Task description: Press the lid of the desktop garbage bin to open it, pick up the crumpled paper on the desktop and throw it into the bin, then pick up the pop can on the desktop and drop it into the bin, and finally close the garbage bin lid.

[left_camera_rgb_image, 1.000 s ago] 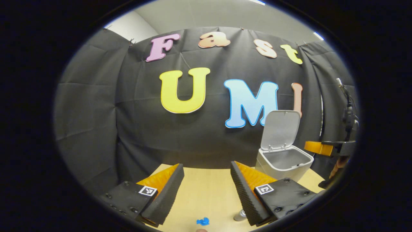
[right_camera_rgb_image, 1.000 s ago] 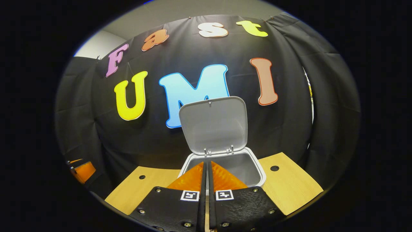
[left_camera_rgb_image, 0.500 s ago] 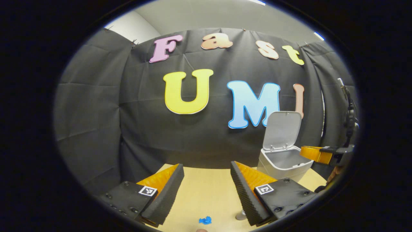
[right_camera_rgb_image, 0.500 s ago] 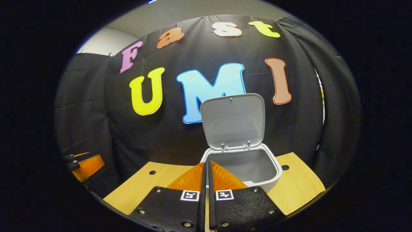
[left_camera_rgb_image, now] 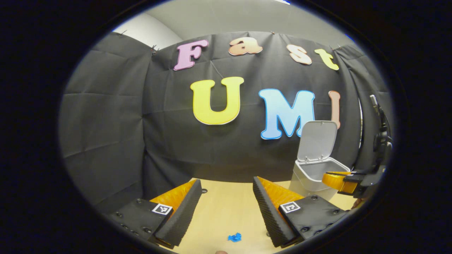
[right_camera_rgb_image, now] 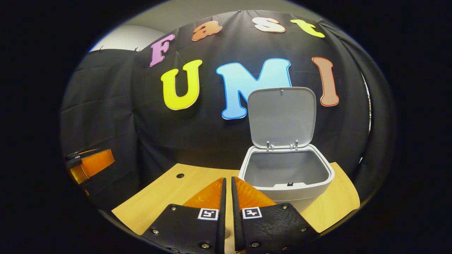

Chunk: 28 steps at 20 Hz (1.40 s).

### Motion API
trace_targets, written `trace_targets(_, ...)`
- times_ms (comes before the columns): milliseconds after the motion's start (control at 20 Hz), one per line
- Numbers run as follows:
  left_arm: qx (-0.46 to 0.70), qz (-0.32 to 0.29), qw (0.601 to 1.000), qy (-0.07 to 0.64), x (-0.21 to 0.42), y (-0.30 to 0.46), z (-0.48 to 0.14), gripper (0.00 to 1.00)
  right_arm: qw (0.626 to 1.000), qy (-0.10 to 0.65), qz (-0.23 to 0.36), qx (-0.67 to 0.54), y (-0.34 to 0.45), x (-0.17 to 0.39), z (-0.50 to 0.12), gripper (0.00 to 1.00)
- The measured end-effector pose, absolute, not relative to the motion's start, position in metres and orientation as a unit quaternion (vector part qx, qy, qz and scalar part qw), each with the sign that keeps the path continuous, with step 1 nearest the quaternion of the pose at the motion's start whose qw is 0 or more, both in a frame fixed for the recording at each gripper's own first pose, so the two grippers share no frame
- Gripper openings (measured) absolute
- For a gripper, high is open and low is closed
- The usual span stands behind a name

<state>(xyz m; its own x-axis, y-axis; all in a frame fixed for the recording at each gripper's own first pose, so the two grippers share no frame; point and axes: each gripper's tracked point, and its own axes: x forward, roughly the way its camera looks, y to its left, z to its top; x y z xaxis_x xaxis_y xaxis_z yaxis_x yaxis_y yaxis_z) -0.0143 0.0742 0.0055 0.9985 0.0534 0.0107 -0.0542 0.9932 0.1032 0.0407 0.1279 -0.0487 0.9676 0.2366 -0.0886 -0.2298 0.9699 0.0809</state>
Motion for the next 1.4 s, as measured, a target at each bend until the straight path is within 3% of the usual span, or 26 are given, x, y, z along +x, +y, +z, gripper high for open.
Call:
trace_targets(550, 0.051, 0.035, 0.998, 0.016, -0.013, 0.089, -0.024, 0.96, 0.988, 0.046, 0.138, 0.045, 0.146, 0.030, -0.045, 0.10)
trace_targets(1400, 0.037, -0.026, 0.989, 0.141, 0.035, 0.080, -0.170, 0.95, 0.994, 0.047, 0.093, 0.034, 0.123, 0.024, -0.037, 0.10)
